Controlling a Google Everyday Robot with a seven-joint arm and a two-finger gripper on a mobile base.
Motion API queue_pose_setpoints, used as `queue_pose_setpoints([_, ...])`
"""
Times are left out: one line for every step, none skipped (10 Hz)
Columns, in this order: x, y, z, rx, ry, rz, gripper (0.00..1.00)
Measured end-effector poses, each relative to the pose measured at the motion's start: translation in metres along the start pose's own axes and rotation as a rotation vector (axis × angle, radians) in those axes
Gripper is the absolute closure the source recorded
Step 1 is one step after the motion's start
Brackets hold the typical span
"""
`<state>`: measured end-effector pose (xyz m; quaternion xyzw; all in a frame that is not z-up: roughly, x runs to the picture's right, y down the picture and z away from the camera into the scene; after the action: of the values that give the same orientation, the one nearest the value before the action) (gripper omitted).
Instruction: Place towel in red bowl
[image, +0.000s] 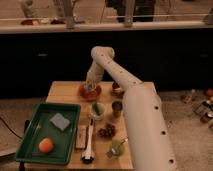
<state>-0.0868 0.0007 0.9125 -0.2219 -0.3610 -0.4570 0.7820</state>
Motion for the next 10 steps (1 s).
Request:
queue_pose_setpoints([0.0002,0.0008,0.0004,0.001,-0.003,0.003,0.98])
queue_pose_setpoints([0.0014,0.0013,0.0005,0.005,-0.008,0.021,0.92])
queue_pose_setpoints([0.0018,0.0019,-0.0004,0.008,-0.012,0.031,0.82])
queue_pose_setpoints([0.0015,0.0023,-0.0012,0.011,-0.020,0.023,0.72])
queue_pose_setpoints([0.0012,0.0032,-0.0027,0.014,-0.029,0.010,0.60])
queue_pose_setpoints([0.0013,0.0036,-0.0035,0.018,-0.035,0.005,0.53])
queue_pose_setpoints([0.0012,0.0043,-0.0048,0.022,-0.043,0.000,0.44])
queue_pose_setpoints([0.0021,0.0050,-0.0070,0.029,-0.055,-0.001,0.29])
queue_pose_setpoints([0.0027,0.0055,-0.0079,0.032,-0.060,-0.001,0.24])
queue_pose_setpoints([0.0031,0.0056,-0.0084,0.033,-0.068,-0.001,0.20])
